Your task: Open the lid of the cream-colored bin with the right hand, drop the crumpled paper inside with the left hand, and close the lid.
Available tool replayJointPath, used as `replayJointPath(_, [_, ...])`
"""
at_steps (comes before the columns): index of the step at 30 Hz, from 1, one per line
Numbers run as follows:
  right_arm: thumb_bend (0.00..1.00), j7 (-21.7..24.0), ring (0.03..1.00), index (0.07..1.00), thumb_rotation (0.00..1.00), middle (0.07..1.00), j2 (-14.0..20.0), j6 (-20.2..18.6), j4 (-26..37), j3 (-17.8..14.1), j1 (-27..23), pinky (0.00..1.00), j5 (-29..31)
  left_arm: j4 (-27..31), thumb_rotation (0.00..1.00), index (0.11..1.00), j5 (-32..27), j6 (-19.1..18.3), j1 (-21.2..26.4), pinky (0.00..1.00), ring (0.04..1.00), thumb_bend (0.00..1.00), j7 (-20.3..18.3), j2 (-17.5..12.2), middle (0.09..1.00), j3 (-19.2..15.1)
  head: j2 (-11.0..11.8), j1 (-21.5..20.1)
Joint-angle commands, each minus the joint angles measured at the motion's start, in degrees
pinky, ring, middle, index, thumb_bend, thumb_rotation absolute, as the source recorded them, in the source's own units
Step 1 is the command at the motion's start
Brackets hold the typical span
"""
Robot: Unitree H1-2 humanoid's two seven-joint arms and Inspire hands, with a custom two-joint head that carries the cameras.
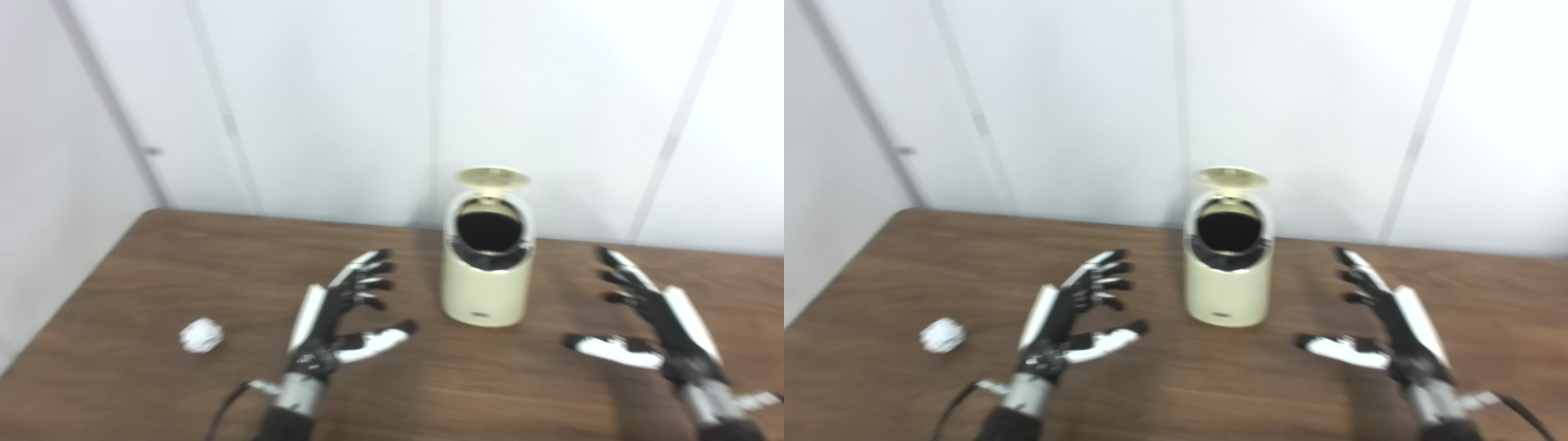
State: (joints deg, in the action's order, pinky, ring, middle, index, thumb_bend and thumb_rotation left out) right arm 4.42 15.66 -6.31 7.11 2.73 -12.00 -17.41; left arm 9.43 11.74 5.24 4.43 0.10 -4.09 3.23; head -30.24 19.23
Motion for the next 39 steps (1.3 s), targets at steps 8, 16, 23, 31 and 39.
replayJointPath(8, [0.88,2.6,0.891,0.949,0.32,0.947,1.5,-5.0,5.1,-1.0,-2.0,0.77,0.5,-0.3,0.11,0.869,4.4,3.4,1.0,0.58,0.740,0.72,2.0,1.0,0.824,0.9,0.9,6.0])
replayJointPath(16, [0.93,2.5,0.833,0.914,0.38,0.905,2.3,-4.3,4.3,-0.7,-2.7,0.60,-0.1,4.9,0.15,0.858,11.6,0.6,0.2,0.58,0.750,0.73,2.9,-1.1,0.830,-0.2,1.8,9.5])
replayJointPath(23, [0.96,2.7,0.808,0.906,0.46,0.900,3.2,-2.8,2.9,-0.8,-2.6,0.48,0.8,11.5,0.12,0.862,18.6,-4.0,-1.6,0.60,0.738,0.72,1.1,-6.7,0.826,-3.2,3.2,12.6])
replayJointPath(31, [0.99,2.7,0.777,0.889,0.50,0.881,3.9,-2.0,1.6,-1.0,-3.0,0.43,1.4,15.5,0.06,0.801,24.7,-8.1,-2.4,0.54,0.685,0.73,-1.7,-15.4,0.782,-8.0,2.8,12.0])
replayJointPath(39, [1.00,2.5,0.761,0.873,0.55,0.862,4.2,-0.9,1.0,-1.2,-3.3,0.38,2.0,20.2,0.09,0.785,28.7,-14.1,-2.8,0.52,0.671,0.74,-9.0,-22.9,0.750,-11.9,2.7,11.6])
